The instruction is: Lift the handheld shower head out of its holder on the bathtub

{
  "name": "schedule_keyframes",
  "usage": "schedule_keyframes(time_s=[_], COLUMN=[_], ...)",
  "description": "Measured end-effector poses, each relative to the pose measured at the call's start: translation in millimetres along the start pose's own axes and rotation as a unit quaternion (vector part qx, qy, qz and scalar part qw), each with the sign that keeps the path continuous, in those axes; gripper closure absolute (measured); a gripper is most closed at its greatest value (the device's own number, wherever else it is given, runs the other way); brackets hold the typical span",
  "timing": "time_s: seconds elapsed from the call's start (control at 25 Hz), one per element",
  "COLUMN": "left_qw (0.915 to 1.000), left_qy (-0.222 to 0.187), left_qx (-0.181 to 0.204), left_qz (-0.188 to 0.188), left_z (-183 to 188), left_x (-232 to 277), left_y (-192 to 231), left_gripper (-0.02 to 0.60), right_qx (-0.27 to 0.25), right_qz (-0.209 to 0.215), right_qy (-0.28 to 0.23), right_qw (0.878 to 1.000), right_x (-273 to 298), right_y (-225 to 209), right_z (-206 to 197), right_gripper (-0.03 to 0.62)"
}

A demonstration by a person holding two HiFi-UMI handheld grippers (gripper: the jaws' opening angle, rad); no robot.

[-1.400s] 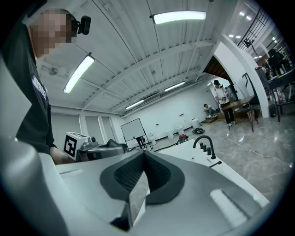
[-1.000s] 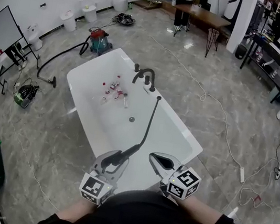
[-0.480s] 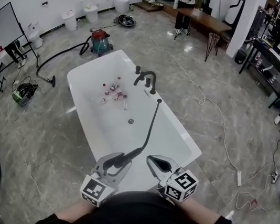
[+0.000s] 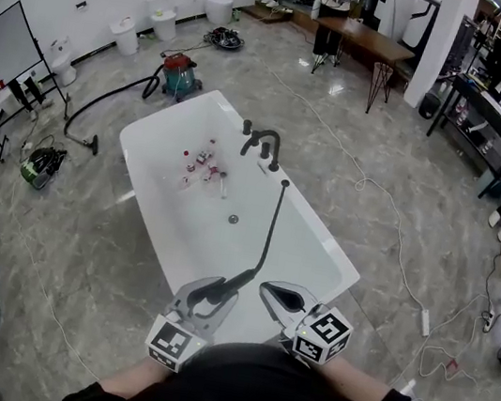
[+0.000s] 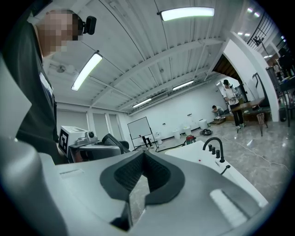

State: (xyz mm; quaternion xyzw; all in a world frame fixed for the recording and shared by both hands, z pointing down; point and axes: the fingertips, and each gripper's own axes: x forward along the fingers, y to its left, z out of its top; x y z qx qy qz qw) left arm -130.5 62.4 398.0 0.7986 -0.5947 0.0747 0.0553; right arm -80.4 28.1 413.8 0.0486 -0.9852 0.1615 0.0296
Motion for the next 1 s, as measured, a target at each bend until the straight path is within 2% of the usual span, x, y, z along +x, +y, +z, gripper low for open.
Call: schedule_keyframes(time_s=[1.0], left_qw=[1.0000], left_qy=[-0.004], left_qx=[-0.008], left_qz=[-0.001], left_z=[2.8], left_x=[-0.9], left_y=[0.2], left_gripper=[0.446], right_qx=[0.003], right_qz=[-0.009], right_qy=[0.002], right_qw=[1.000], right_x=[-1.0], right_y=[-2.5], right_z=[2.6], right_gripper=[0.594])
